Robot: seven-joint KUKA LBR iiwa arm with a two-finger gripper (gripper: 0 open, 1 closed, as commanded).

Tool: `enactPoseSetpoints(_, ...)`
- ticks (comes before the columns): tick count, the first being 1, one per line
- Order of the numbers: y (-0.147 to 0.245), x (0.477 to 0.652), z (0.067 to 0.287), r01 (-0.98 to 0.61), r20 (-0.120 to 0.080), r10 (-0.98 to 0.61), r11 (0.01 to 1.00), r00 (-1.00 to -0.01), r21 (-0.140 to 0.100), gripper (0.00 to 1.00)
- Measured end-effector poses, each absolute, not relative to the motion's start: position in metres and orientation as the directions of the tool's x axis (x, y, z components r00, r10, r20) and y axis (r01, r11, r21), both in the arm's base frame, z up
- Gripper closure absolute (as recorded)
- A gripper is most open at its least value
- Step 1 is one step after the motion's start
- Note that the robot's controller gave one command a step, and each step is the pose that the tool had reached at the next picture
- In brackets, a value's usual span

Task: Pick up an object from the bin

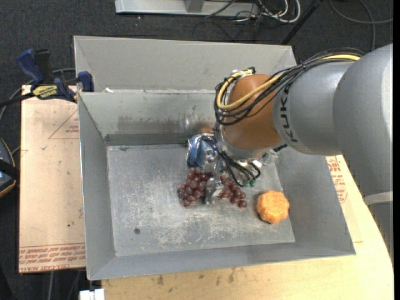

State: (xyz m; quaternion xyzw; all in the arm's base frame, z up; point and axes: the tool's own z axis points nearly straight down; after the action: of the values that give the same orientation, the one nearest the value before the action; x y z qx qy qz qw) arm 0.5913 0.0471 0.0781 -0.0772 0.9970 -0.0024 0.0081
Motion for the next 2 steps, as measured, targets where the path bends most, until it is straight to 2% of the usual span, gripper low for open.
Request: enactPoseSetpoints(2,0.0481,0.5888,0.0896,-0.154,-0.006,-0.154,0.988,-0.988,-0.002,1.00)
